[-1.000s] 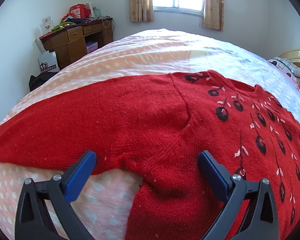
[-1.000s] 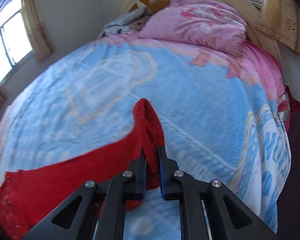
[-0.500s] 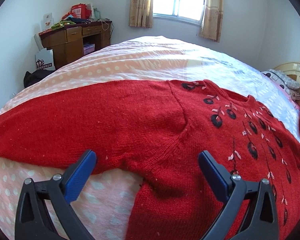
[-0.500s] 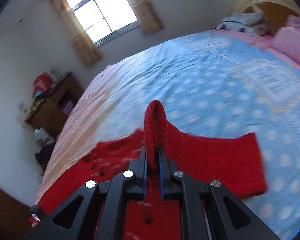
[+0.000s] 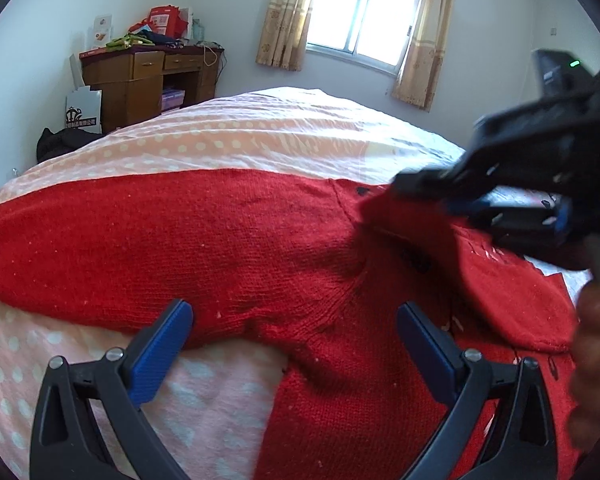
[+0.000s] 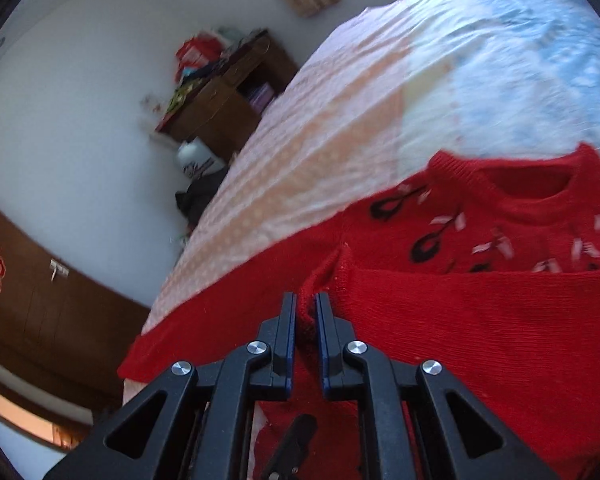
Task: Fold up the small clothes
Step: 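Lift the sleeve with the right tool and fold it across the cardigan body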
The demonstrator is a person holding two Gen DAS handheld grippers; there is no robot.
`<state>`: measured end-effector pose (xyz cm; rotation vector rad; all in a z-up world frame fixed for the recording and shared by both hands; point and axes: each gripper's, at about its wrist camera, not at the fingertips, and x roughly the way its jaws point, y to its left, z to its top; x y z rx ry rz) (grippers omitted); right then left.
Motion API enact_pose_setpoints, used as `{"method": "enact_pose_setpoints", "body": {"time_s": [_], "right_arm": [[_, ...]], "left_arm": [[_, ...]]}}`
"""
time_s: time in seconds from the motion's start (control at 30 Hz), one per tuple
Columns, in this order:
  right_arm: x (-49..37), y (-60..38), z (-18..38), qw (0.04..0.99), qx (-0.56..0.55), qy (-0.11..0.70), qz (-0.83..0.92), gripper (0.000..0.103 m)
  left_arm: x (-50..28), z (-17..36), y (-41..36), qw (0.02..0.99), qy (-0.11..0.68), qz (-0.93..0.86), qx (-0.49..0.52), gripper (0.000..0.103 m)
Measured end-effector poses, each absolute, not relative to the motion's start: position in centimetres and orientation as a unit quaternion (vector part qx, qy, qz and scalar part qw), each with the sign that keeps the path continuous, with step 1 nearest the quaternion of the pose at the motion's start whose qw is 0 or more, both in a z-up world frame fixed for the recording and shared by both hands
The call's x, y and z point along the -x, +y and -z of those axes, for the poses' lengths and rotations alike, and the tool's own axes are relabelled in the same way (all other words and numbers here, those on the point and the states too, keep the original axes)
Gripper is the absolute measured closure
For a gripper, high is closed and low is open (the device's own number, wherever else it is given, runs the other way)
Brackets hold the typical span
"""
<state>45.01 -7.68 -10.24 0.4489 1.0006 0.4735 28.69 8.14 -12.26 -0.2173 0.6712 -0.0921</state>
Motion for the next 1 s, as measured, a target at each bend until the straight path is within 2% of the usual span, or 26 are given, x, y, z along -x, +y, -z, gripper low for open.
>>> {"method": "enact_pose_setpoints", "body": {"time_s": [0.2, 0.23, 0.27, 0.33, 0.43, 0.57, 0.67, 0.8, 1.0], "right_arm": [[-46.7, -7.5, 13.5, 0.753, -0.319, 0.490, -0.302, 0.093], [-46.4, -7.6, 13.2, 0.752, -0.329, 0.480, -0.309, 0.091], [-45.9, -8.1, 12.8, 0.757, -0.334, 0.467, -0.311, 0.085], [-44.4, -10.0, 11.8, 0.792, -0.315, 0.438, -0.284, 0.080], [-43.0, -10.2, 11.4, 0.853, -0.230, 0.420, -0.206, 0.080], [-43.4, -8.0, 14.5, 0.834, -0.210, 0.467, -0.206, 0.080], [-43.7, -6.6, 15.7, 0.835, -0.221, 0.455, -0.215, 0.080], [-44.1, -6.6, 14.9, 0.821, -0.237, 0.469, -0.221, 0.080], [-36.5, -15.0, 11.0, 0.898, -0.154, 0.402, -0.089, 0.080]], "left_arm": [[-28.6, 12.3, 8.3, 0.938, 0.324, 0.050, 0.113, 0.000], [-28.6, 12.3, 8.4, 0.938, 0.324, 0.050, 0.113, 0.000], [-28.6, 12.3, 8.4, 0.938, 0.324, 0.050, 0.112, 0.000], [-28.6, 12.3, 8.4, 0.938, 0.324, 0.049, 0.111, 0.000], [-28.6, 12.3, 8.4, 0.939, 0.323, 0.048, 0.110, 0.000], [-28.5, 12.3, 8.3, 0.939, 0.323, 0.046, 0.108, 0.000], [-28.5, 12.3, 8.2, 0.938, 0.328, 0.043, 0.103, 0.000], [-28.5, 12.4, 7.9, 0.939, 0.330, 0.037, 0.093, 0.000], [-28.5, 12.4, 7.8, 0.939, 0.332, 0.033, 0.088, 0.000]]}}
